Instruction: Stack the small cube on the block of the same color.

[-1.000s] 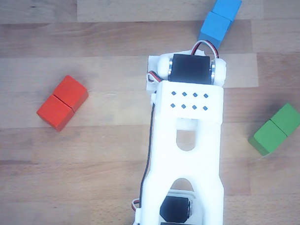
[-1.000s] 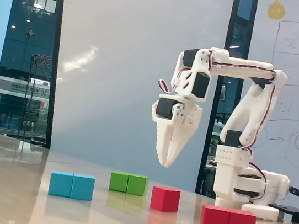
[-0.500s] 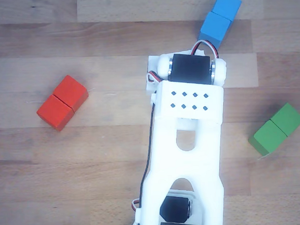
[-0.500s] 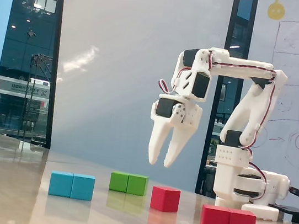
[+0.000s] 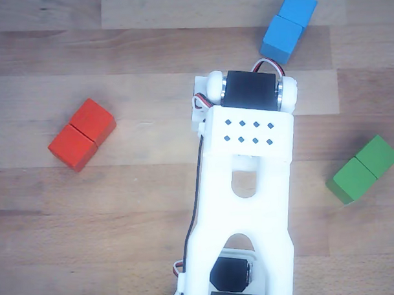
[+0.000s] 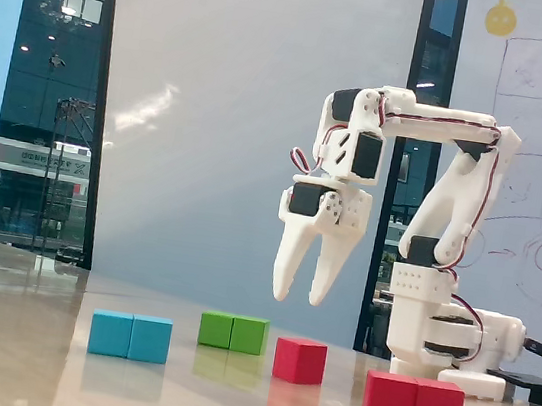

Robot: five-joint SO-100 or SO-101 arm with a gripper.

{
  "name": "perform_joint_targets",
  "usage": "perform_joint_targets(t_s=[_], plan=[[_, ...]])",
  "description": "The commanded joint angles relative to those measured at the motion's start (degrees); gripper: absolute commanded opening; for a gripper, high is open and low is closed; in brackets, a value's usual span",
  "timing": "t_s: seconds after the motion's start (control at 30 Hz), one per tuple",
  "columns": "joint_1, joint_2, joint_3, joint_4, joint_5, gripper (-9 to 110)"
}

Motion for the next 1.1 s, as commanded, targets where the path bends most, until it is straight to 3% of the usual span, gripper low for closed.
perform_joint_targets(t_s=[0.0,1.07], plan=[[0.4,0.2,-2.0,0.2,-0.4,21],[0.4,-0.5,-1.7,1.9,-0.4,21]])
